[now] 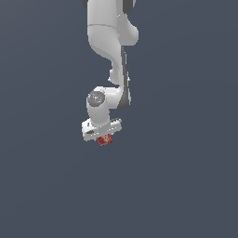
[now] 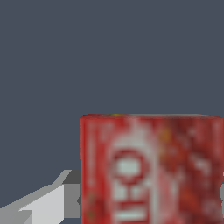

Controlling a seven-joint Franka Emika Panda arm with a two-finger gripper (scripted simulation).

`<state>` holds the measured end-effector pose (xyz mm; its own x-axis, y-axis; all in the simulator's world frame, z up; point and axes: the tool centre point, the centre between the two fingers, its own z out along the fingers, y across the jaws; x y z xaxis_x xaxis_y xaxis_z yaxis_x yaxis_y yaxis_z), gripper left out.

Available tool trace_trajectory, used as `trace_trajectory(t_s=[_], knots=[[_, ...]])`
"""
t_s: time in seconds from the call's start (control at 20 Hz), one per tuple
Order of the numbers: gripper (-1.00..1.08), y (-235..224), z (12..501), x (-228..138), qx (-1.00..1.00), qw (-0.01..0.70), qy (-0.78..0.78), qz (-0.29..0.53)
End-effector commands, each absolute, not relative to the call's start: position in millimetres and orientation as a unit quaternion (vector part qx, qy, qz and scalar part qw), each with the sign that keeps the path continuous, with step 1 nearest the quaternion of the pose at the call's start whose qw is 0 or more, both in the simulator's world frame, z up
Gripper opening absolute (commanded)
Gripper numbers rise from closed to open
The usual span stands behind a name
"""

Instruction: Pick up the object and move it to a goal position.

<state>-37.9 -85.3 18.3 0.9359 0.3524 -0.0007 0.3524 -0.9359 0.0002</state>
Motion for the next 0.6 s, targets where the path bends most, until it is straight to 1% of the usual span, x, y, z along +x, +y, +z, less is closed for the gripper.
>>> trace_trajectory(t_s=[0.0, 0.25, 0.55], knots=[[-1.0, -84.0, 23.7, -36.8, 0.984, 0.0, 0.179, 0.0], [-1.0, -77.6, 47.2, -33.3, 0.984, 0.0, 0.179, 0.0], [-1.0, -64.3, 95.3, -25.7, 0.984, 0.0, 0.179, 0.0]])
